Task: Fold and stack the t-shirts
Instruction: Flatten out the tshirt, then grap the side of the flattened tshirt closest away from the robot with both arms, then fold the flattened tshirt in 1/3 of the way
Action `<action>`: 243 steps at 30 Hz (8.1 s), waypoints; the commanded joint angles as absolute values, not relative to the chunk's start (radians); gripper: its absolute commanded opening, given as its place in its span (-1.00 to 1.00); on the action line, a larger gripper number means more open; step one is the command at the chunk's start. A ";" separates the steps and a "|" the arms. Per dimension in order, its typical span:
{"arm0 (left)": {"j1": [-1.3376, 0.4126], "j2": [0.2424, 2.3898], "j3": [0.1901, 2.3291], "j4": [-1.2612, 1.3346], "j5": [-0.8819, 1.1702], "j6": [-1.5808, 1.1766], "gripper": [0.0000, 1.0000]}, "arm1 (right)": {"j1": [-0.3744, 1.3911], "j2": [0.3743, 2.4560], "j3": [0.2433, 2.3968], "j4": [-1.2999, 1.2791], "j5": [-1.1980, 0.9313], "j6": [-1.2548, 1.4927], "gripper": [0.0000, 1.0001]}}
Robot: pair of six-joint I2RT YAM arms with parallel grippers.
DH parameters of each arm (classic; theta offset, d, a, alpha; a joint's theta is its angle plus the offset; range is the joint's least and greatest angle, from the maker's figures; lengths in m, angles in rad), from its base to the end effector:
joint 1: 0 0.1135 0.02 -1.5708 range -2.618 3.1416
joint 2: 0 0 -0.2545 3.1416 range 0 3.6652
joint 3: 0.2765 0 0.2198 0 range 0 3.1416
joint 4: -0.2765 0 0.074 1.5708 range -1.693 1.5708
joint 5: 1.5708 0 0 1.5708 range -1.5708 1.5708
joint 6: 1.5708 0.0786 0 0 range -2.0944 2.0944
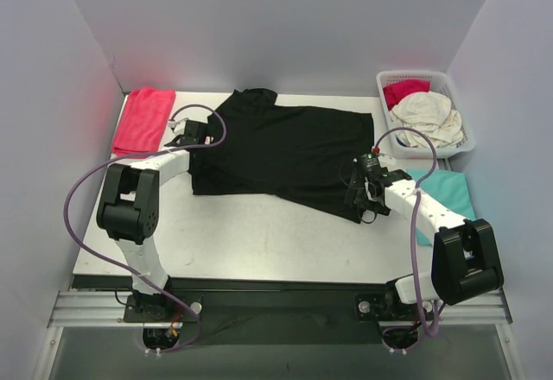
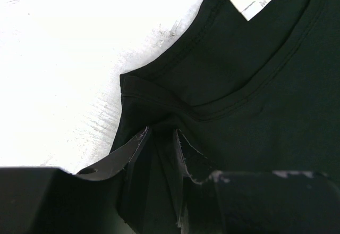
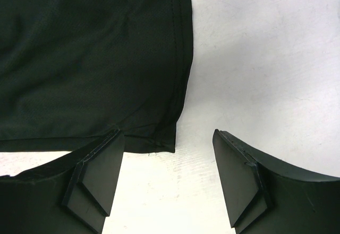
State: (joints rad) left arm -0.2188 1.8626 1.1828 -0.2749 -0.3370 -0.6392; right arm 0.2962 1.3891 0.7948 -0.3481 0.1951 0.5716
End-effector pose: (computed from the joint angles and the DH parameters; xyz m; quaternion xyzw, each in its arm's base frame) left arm 0.3776 -0.0573 0.1500 -0.2457 0.9081 0.0210 0.3383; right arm 0.2643 0.0647 0.1729 0.1597 0.9334 0.0453 0.3180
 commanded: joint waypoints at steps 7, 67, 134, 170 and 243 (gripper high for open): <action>-0.203 1.921 1.247 -0.238 -0.359 -0.621 -0.45 | 0.302 1.391 0.836 -0.385 0.219 0.565 0.36; -0.242 1.623 1.089 -0.227 -0.364 -0.646 -1.00 | 0.351 1.318 0.701 -0.423 0.245 0.699 0.35; -0.282 1.499 1.058 -0.281 -0.425 -0.652 -1.00 | 0.460 1.424 0.660 -0.313 0.301 0.781 -1.00; -0.526 0.764 0.787 -0.660 -0.804 -0.989 -1.00 | 0.466 0.816 0.569 -0.644 0.347 0.879 -1.00; -0.436 1.968 1.569 -0.289 -0.732 -0.517 -0.84 | 0.225 1.669 1.103 -0.385 0.397 0.640 0.12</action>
